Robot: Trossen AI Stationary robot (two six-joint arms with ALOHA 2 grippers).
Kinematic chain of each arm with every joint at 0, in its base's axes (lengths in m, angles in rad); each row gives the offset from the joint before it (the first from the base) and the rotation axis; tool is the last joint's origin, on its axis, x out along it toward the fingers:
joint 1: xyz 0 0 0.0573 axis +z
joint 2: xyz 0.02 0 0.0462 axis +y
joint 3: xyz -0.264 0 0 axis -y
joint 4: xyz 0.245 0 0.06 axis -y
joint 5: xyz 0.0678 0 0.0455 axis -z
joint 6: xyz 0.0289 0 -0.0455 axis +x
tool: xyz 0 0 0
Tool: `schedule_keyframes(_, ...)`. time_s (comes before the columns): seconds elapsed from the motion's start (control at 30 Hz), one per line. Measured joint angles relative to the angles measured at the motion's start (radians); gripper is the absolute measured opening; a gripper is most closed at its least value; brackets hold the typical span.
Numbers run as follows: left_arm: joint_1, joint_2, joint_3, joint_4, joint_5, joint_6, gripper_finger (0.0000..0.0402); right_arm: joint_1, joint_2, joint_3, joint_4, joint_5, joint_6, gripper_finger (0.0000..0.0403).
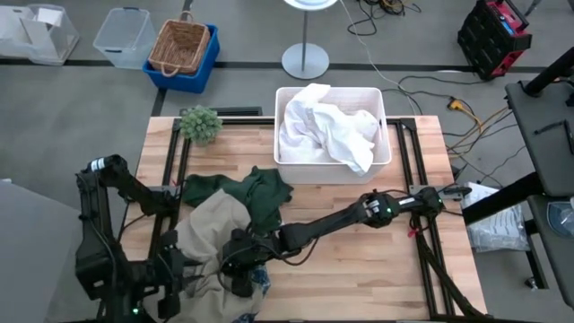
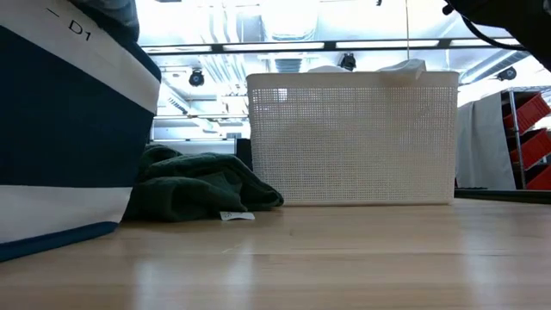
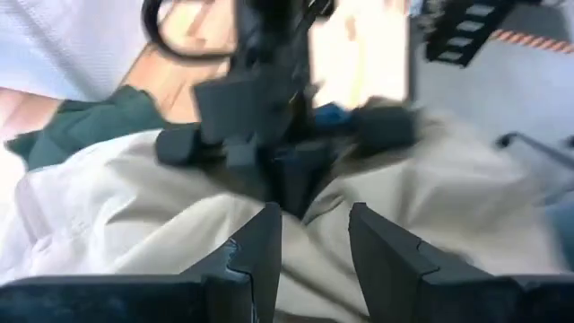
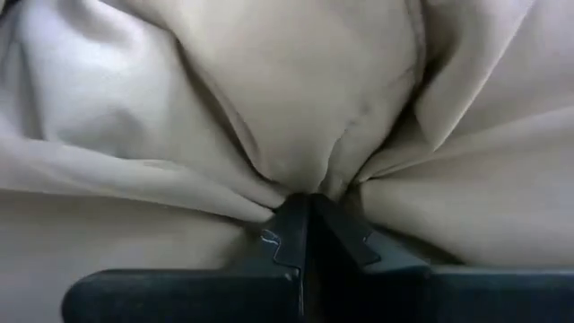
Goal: Sort clothes
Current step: Put the brown shorts in the blue bin
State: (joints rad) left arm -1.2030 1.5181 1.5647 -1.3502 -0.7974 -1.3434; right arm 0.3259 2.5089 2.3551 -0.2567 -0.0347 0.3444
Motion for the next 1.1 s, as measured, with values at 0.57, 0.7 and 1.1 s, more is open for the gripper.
schedule_keyframes(0.57, -0.045, 0.000, -0.508, 0.830, 0.231, -0.195, 0.0027, -0.035, -0.117, -0.004, -0.006, 0.237, 0.002, 0.0013)
schedule_keyframes(0.7, -0.044, -0.002, -0.507, 0.820, 0.236, -0.211, 0.0011, -0.075, -0.101, -0.005, 0.029, 0.197, 0.044, 0.0013)
schedule_keyframes(1.1, -0.043, -0.002, -0.214, 0.421, 0.233, -0.209, 0.0004, -0.081, 0.008, -0.005, 0.106, -0.119, 0.101, 0.0012)
